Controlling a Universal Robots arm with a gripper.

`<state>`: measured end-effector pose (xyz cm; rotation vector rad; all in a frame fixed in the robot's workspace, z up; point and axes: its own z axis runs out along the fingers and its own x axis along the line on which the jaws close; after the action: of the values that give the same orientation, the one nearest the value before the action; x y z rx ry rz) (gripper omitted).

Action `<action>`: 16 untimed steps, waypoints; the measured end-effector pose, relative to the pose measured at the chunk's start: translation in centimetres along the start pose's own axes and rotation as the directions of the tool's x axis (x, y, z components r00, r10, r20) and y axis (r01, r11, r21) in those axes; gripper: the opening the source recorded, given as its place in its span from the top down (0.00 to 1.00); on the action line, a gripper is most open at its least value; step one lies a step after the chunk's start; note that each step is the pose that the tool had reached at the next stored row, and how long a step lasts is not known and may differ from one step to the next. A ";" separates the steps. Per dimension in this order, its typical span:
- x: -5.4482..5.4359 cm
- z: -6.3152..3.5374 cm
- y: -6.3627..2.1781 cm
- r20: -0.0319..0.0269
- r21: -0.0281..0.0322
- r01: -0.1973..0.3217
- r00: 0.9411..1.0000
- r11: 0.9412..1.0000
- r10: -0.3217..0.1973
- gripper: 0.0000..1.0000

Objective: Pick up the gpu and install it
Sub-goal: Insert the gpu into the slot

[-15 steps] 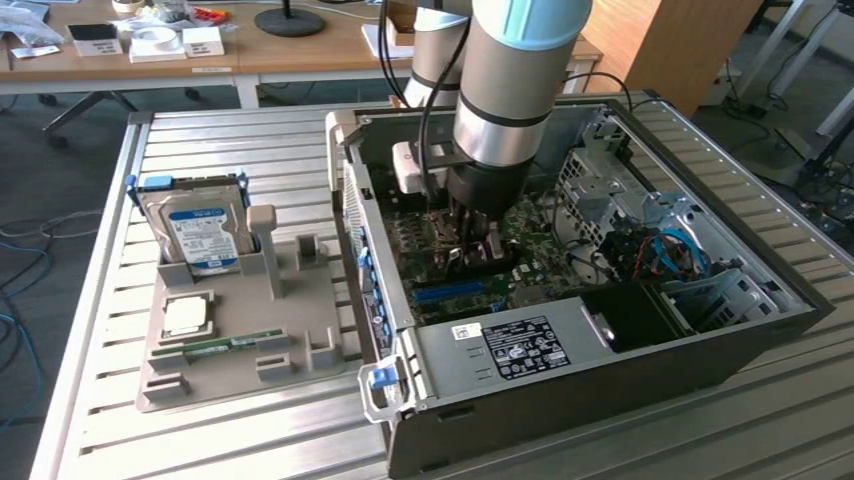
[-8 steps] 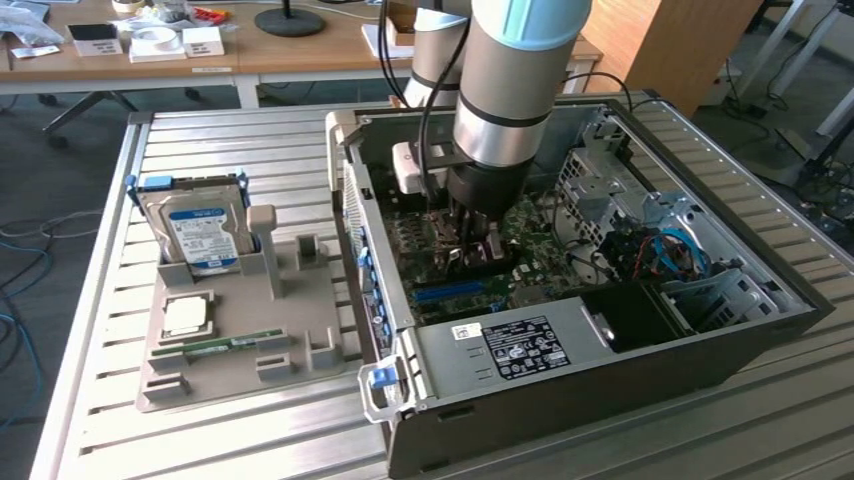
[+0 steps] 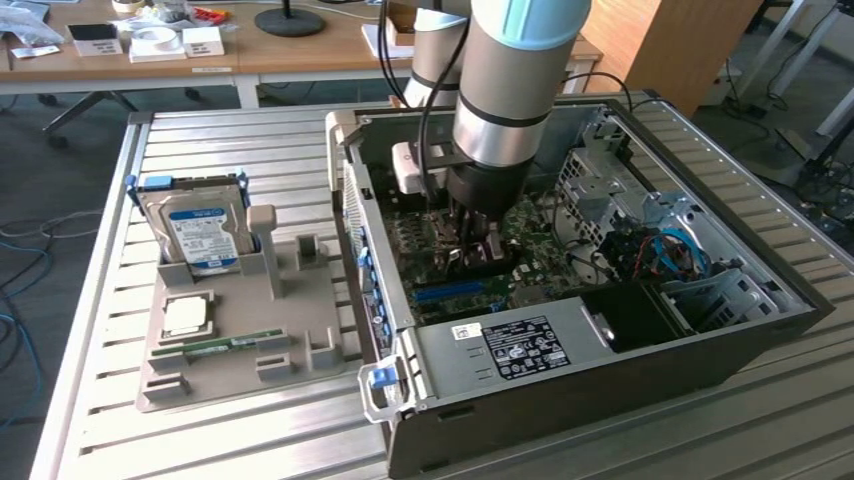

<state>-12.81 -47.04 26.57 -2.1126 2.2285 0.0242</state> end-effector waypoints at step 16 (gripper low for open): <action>0.0 0.56 0.18 0.000 0.001 -0.007 1.000 1.000 0.007 0.73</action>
<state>-12.97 -46.98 26.01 -2.1040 2.2359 0.0241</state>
